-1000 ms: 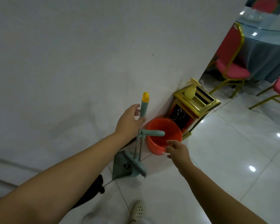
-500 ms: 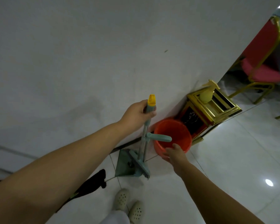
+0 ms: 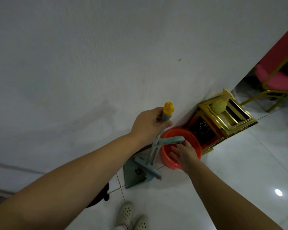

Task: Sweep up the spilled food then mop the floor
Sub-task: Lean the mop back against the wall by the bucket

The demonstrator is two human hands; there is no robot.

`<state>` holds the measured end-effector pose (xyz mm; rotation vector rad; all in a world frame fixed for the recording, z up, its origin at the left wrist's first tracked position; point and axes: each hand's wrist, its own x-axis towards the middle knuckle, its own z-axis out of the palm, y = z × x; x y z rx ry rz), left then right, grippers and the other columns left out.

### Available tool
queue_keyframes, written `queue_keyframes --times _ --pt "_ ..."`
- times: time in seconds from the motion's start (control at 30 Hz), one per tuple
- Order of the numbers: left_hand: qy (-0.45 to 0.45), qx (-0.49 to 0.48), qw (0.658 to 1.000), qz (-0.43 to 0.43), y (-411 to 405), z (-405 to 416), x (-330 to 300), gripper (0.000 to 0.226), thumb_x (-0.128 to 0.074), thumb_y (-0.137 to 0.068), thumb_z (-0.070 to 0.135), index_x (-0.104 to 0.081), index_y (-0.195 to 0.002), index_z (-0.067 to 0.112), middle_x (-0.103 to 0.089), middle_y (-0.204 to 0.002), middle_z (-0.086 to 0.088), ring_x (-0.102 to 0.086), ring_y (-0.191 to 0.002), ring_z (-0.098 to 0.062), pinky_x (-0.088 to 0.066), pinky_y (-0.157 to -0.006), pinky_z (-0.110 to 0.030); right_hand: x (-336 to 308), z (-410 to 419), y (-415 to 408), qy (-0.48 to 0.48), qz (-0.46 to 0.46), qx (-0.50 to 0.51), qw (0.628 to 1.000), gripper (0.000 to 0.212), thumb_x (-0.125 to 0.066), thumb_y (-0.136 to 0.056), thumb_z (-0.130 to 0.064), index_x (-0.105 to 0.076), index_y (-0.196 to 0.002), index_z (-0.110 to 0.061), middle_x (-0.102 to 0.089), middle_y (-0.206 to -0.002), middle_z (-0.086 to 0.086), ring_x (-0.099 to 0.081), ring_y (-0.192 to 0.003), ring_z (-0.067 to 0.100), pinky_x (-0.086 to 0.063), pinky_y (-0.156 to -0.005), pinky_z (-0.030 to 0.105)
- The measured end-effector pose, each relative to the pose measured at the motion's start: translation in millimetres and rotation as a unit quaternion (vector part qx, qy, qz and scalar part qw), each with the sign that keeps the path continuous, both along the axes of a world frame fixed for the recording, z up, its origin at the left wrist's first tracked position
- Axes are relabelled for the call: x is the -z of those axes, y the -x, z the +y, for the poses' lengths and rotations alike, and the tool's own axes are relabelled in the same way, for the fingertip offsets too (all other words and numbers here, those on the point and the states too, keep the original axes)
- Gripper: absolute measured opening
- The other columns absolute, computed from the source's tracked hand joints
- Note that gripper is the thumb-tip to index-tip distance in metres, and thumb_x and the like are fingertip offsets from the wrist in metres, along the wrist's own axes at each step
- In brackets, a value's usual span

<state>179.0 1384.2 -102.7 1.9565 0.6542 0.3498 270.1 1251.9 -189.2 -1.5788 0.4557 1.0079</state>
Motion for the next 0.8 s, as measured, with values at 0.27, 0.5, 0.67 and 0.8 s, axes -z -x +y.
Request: queue_keyframes --times 0.27,0.5,0.67,0.8 --pt "-0.021 0.003 1.000 -0.014 -20.4 16.1 0.8 0.050 -0.061 -0.072 0.051 -0.065 -0.107 0.015 -0.073 -0.100 -0.005 -0.067 -0.094 -0.023 -0.052 -0.086 -0.045 -6.7 20.2 -13.9 0.017 0.032 -0.013 0.999 0.048 -0.039 -0.102 -0.018 -0.029 -0.149 -0.021 -0.036 -0.151 0.007 -0.033 -0.140 0.031 -0.025 -0.114 0.052" --pt "-0.072 0.005 0.997 0.003 -34.1 32.6 2.9 0.030 -0.066 -0.084 0.040 -0.062 -0.101 0.016 -0.070 -0.094 -0.002 -0.065 -0.088 -0.021 -0.052 -0.079 -0.043 -15.9 4.2 -5.0 0.068 -0.049 -0.010 0.996 0.026 -0.045 -0.098 0.000 -0.057 -0.119 -0.008 -0.064 -0.118 0.015 -0.066 -0.104 0.028 -0.051 -0.096 0.046" --pt "-0.072 0.023 0.997 0.000 -37.6 30.0 1.0 0.027 -0.066 -0.085 0.035 -0.059 -0.103 0.016 -0.068 -0.095 -0.001 -0.063 -0.087 -0.020 -0.052 -0.079 -0.042 -23.8 -7.8 3.6 0.086 -0.082 -0.001 0.993 0.024 -0.047 -0.095 0.005 -0.061 -0.109 -0.008 -0.066 -0.100 0.014 -0.068 -0.085 0.027 -0.059 -0.073 0.037" --pt "-0.091 -0.016 0.995 -0.043 -32.0 21.7 -7.6 0.045 -0.072 -0.081 0.029 -0.052 -0.121 0.020 -0.058 -0.113 0.011 -0.055 -0.105 -0.010 -0.044 -0.088 -0.023 -35.8 -14.4 8.6 0.078 -0.101 0.007 0.992 0.024 -0.045 -0.095 0.005 -0.060 -0.104 -0.011 -0.066 -0.099 0.015 -0.068 -0.081 0.025 -0.057 -0.060 0.031"
